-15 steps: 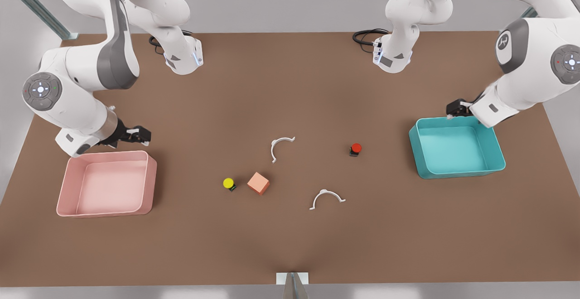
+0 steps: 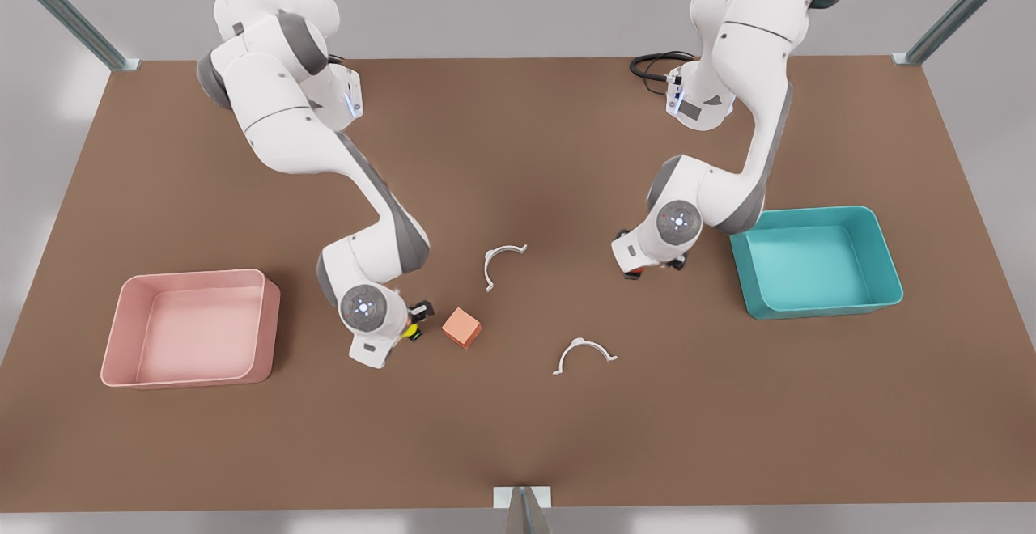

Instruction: Place the red button in the blue storage box with the left arm, and place the yellow button in the pink storage box with the right arm

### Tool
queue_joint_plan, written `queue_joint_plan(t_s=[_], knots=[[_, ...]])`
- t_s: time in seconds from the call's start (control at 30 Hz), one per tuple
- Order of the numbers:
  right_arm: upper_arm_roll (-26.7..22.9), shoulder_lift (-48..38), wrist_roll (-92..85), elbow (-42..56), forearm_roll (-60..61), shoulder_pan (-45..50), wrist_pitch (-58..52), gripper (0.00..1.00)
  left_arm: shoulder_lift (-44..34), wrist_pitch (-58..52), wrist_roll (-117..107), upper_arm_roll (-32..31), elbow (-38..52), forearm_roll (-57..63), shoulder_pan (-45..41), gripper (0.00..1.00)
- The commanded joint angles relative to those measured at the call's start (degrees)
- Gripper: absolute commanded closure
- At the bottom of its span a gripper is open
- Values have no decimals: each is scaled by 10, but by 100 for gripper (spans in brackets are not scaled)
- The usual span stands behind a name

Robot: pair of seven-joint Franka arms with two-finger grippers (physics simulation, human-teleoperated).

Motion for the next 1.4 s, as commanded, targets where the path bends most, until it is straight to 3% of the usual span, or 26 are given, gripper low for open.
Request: queue_joint_plan(t_s=[0.0, 0.1, 0.27, 0.47, 0.53, 0.6, 0.63, 0.7, 0.87, 0.97, 1.0, 1.03, 1.13, 1.2, 1.23, 1.27, 1.33, 1.37], knots=[[-6, 5, 16, 0, -4, -1, 62, 0, 4, 219, -99, 0, -35, -1, 0, 0], [0, 8, 16, -34, -4, -1, 79, 0, 2, 282, -108, 0, -92, -1, -7, 0], [5, 9, 16, -54, -2, -11, 79, 0, 29, 287, -119, 0, -102, -1, -17, 0], [9, -14, 17, -163, -2, -29, 199, 0, 38, 287, -119, 2, -118, -1, -15, 4], [7, -9, 17, -163, -2, -30, 218, 0, 39, 288, -119, 3, -121, -1, -13, 13], [0, -7, 16, -163, -2, -30, 241, 0, 40, 288, -119, 3, -129, -1, -13, 13], [0, -7, 16, -163, -2, -30, 249, 0, 40, 288, -119, 3, -130, -1, -13, 21], [-2, -7, 15, -167, -2, -32, 257, 0, 40, 291, -119, 3, -139, -1, -13, 23], [2, 5, 7, -165, -8, -30, 302, 0, 44, 293, -134, 3, -139, -1, -13, 50], [3, 6, 7, -166, -23, -30, 302, 0, 26, 287, -152, 3, -139, -1, -14, 56], [3, 5, 7, -166, -23, -30, 301, 6, 9, 271, -153, 3, -139, -1, -12, 57], [3, 5, 7, -166, -24, -30, 300, 18, -16, 245, -151, 4, -138, -1, -10, 59], [1, 5, 7, -167, -23, -30, 296, 40, -128, 93, -63, 86, -126, -1, -9, 59], [1, 5, 7, -168, -23, -29, 296, 49, -173, 16, 125, 202, -123, -1, -9, 59], [1, 5, 7, -169, -23, -30, 296, 50, -178, 10, 239, 272, -123, -1, -9, 59], [2, 5, 7, -172, -23, -30, 289, 44, -174, 10, 322, 320, -123, -1, -9, 59], [2, 5, 7, -172, -23, -30, 282, 49, -160, 22, 421, 382, -121, -3, -7, 59], [1, 5, -1, -177, -23, -31, 282, 49, -139, 33, 456, 385, -120, -8, 23, 59]])
